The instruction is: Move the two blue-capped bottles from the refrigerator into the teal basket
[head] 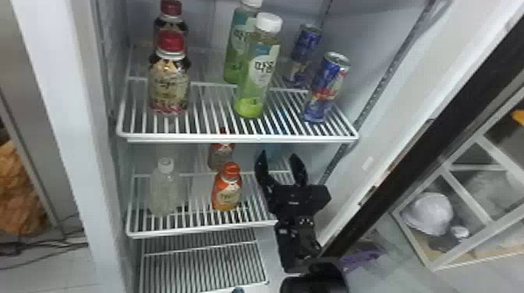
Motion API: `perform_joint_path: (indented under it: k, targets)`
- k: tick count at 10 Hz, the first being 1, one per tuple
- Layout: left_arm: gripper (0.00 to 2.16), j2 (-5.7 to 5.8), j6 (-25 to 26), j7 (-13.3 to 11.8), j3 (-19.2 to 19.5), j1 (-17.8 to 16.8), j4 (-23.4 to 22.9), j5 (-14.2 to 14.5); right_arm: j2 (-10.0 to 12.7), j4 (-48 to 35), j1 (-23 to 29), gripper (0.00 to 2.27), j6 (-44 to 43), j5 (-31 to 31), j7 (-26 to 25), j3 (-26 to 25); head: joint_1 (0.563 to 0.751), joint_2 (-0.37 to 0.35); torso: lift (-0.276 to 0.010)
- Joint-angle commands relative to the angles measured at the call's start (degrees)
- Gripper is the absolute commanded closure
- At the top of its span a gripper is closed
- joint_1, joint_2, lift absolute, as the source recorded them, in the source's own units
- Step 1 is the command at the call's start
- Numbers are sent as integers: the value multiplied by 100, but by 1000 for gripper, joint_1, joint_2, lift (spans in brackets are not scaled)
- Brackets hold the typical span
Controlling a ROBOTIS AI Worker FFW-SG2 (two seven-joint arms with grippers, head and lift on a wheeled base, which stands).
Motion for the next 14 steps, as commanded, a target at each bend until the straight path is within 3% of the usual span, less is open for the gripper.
perform_joint_path:
  k: [1, 14]
  targets:
    - [1170, -17, 2, 0, 21, 14, 1, 0, -29, 101, -131, 321, 0, 5, -64, 54, 695, -350, -136]
    - [1170, -52, -41, 0, 12, -85, 72, 0, -345, 776, -1200, 265, 703, -30, -591, 634, 695, -350, -136]
